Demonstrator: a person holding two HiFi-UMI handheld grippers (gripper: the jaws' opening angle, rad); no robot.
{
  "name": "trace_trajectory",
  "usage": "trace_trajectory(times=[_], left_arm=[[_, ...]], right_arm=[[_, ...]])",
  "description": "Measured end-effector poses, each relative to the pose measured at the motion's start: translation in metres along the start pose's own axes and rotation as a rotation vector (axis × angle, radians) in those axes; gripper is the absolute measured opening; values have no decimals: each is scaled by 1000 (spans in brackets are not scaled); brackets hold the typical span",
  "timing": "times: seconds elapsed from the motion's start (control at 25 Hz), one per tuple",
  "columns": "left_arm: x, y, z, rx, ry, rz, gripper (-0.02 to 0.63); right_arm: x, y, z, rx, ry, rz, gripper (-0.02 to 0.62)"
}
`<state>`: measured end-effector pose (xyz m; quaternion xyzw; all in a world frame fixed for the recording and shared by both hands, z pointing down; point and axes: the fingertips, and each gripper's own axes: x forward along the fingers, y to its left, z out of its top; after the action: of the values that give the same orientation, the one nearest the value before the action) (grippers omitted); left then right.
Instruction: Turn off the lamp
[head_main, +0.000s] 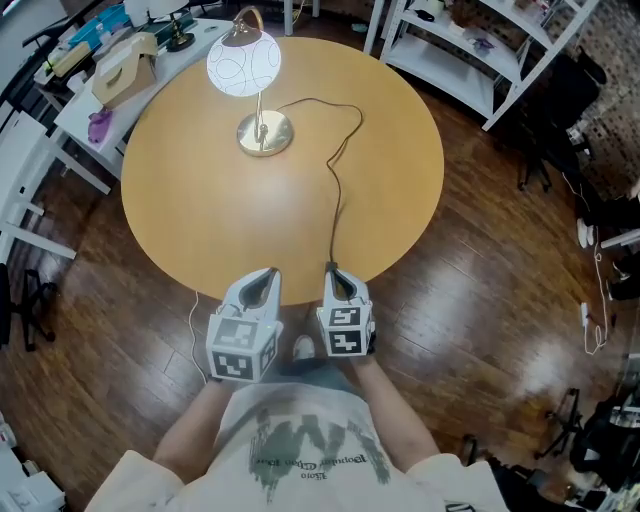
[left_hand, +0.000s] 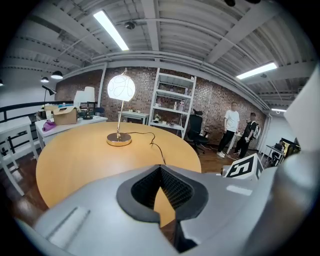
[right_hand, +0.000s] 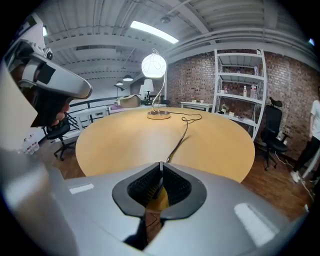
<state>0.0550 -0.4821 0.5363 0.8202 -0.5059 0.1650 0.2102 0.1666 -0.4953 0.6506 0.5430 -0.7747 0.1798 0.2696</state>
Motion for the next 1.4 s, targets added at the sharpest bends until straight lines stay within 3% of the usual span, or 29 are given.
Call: trace_trajectory(times=[0.32,0.64,1.4], left_arm=[[-2,-2,1,6,6,-19,-9],[-28,5,1,1,-15,-21,-9],[-147,21,-15,-30,-143,-34,-6]], right_arm=[[0,1,4,5,37,4,21],[-29,13,35,33,-40,-29,20],[-164,148,93,-6,-287,42,0]])
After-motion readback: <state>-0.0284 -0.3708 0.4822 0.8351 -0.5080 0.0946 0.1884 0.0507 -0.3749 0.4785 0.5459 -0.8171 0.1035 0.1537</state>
